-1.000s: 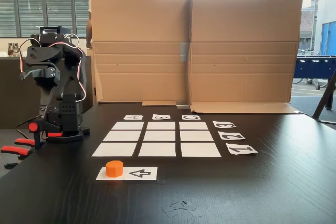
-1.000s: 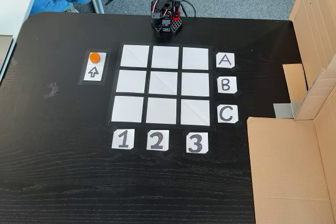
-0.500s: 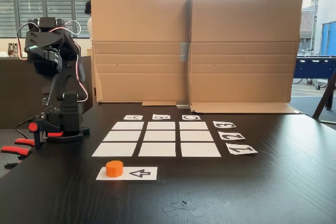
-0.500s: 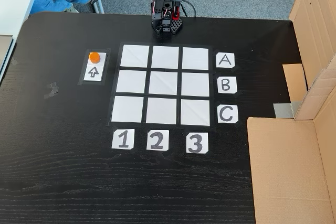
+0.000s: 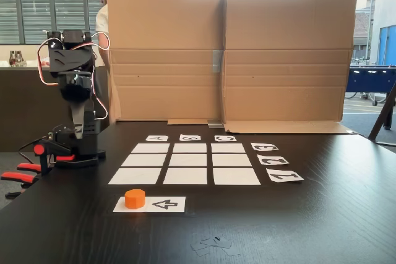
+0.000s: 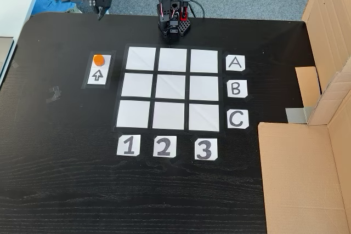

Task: Pick up the round, orange token and place it in the grid on square B1.

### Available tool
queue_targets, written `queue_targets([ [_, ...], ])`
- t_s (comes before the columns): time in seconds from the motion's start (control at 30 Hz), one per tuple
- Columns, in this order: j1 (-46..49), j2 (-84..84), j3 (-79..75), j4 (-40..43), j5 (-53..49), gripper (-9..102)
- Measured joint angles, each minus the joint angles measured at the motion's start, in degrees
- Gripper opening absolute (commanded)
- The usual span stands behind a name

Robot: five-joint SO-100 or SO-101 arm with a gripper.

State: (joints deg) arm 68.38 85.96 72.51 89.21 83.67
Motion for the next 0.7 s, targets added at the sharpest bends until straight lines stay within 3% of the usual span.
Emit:
queue_targets([
  [0.7, -7.73, -19.42, -6.24, -3.16, 2.29, 79],
])
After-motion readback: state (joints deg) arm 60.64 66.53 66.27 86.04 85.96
